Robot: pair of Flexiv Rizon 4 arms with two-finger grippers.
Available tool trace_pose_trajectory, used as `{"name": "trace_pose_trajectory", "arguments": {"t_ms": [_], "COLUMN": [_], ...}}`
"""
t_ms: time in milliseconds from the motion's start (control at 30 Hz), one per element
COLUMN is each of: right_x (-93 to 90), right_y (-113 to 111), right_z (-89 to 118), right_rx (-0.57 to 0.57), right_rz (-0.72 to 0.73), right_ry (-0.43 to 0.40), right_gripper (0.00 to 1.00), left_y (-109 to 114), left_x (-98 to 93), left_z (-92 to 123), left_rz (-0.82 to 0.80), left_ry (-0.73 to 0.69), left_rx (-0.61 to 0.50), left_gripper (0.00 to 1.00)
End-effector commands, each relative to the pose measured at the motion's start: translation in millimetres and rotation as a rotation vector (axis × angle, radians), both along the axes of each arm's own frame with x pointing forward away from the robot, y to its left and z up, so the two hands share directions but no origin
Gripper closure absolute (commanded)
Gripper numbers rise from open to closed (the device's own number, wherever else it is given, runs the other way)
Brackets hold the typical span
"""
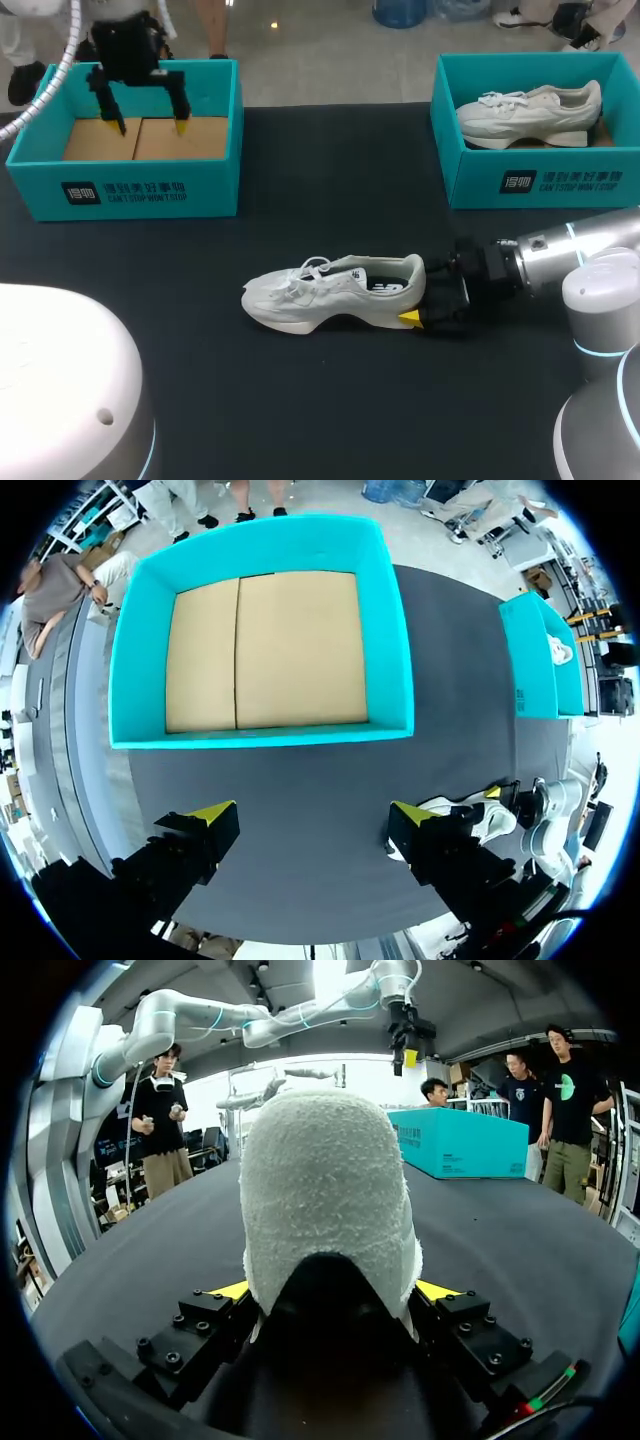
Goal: Take the shoe out of the shoebox, open the shoe tongue, remove and reinsert the insole, then place the shoe into the shoebox
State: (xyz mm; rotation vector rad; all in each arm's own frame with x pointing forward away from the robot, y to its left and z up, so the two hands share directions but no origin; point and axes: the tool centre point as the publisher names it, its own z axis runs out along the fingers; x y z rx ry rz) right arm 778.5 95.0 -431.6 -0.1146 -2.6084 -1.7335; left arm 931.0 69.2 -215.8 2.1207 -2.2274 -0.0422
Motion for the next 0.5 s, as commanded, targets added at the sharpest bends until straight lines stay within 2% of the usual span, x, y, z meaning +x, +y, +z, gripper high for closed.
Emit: {"name": "trace_pose_trajectory", "arguments": {"t_ms": [33, 333, 400, 500], "right_x": [-0.6, -0.6, -0.6, -0.6], "right_y": [2, 2, 2, 2], "right_z": [-4, -4, -4, -4], "right_rx": [-0.001, -0.001, -0.001, -0.001], "right_rz": [-0.002, -0.002, -0.002, -0.002], "right_ry": [-0.001, -0.001, -0.001, -0.001], "right_gripper": [1.00, 1.00, 1.00, 1.00], "left_y": [-27, -91, -99, -99], "left_x": [-34.4, -90.5, -101.6, -101.6], "left_z": [-5, -6, -4, -4], "left_rz": [-0.005, -0.020, -0.039, -0.039], "left_ry": [-0.079, -0.161, -0.169, -0.169], "left_rx": [-0.008, -0.040, -0.036, -0.036], "left_gripper": [0.00, 0.00, 0.00, 0.00]}}
